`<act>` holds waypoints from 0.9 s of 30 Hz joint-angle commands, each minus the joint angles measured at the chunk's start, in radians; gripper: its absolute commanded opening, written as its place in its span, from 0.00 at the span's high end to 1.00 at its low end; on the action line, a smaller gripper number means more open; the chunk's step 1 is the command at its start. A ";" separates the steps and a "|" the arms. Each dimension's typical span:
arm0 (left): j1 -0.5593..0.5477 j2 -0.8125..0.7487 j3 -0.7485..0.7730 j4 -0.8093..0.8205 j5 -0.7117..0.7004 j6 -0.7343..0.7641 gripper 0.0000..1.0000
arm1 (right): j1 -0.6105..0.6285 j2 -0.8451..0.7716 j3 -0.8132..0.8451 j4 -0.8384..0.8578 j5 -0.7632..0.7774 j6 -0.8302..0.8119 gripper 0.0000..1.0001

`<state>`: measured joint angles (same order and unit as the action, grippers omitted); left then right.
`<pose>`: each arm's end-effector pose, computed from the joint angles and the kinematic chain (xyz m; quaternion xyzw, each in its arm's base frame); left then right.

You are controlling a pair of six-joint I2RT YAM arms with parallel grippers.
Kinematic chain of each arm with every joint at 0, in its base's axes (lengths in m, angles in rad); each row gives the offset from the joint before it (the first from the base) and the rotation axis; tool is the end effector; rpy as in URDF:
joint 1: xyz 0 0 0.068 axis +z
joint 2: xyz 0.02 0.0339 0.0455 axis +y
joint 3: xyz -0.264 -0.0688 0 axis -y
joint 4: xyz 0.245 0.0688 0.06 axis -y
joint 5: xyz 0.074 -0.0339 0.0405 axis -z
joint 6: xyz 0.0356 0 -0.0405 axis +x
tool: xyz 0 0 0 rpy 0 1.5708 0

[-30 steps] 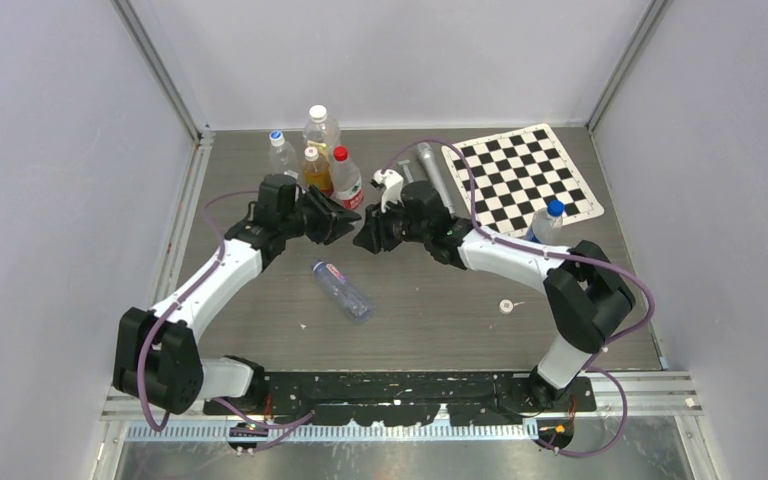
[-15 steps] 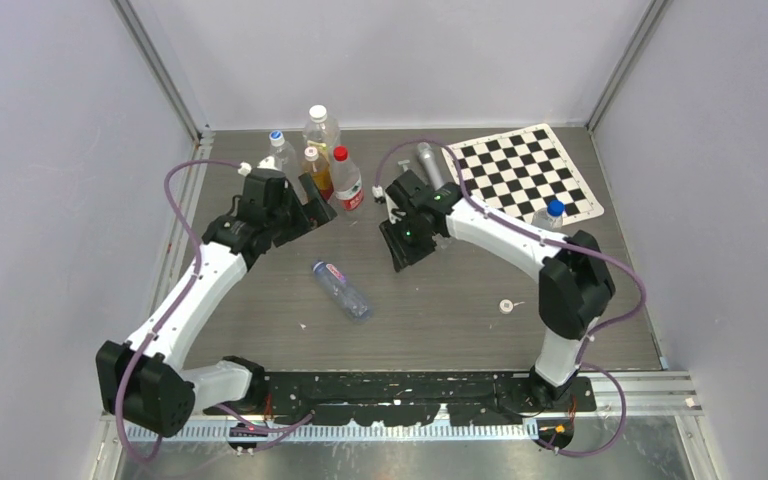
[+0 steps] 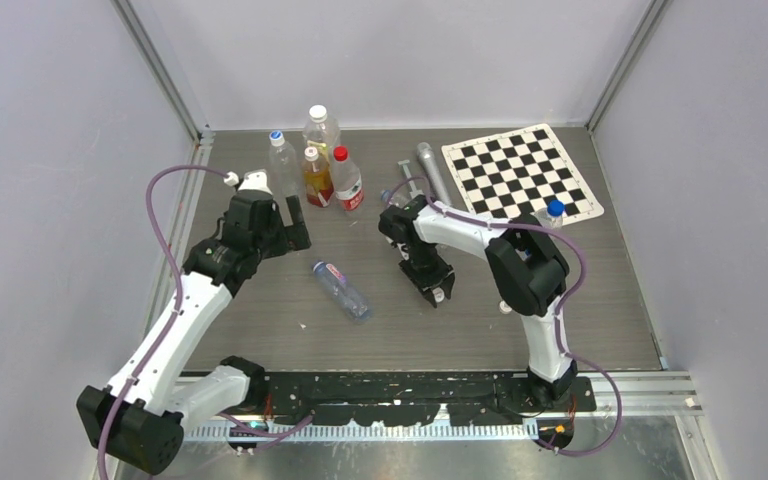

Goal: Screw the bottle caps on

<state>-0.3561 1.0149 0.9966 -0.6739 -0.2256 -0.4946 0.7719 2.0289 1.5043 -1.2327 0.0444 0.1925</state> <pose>0.2000 -0.0659 0.3239 -0.1100 0.8938 -0.0816 0.4270 0.2580 0.2490 0.1718 0.2863 -0.9533 0.0628 0.0722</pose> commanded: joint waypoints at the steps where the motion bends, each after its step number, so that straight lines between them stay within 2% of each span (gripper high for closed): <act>1: -0.014 -0.052 -0.027 -0.011 -0.054 0.055 0.00 | 0.021 0.036 0.034 0.004 0.048 0.016 0.93; 5: -0.030 -0.066 -0.038 -0.009 -0.073 0.071 0.00 | 0.033 0.068 0.036 0.060 0.054 0.026 0.84; 19: -0.065 -0.104 -0.096 0.036 -0.114 0.053 0.00 | 0.035 0.075 0.063 0.090 0.062 0.010 0.37; 27: -0.091 -0.106 -0.125 0.073 -0.095 0.041 0.00 | 0.035 -0.043 0.065 0.096 0.076 0.039 0.22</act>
<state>-0.4301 0.9302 0.8890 -0.6708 -0.3138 -0.4412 0.8013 2.1040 1.5352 -1.1736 0.1040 0.1989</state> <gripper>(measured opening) 0.994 0.753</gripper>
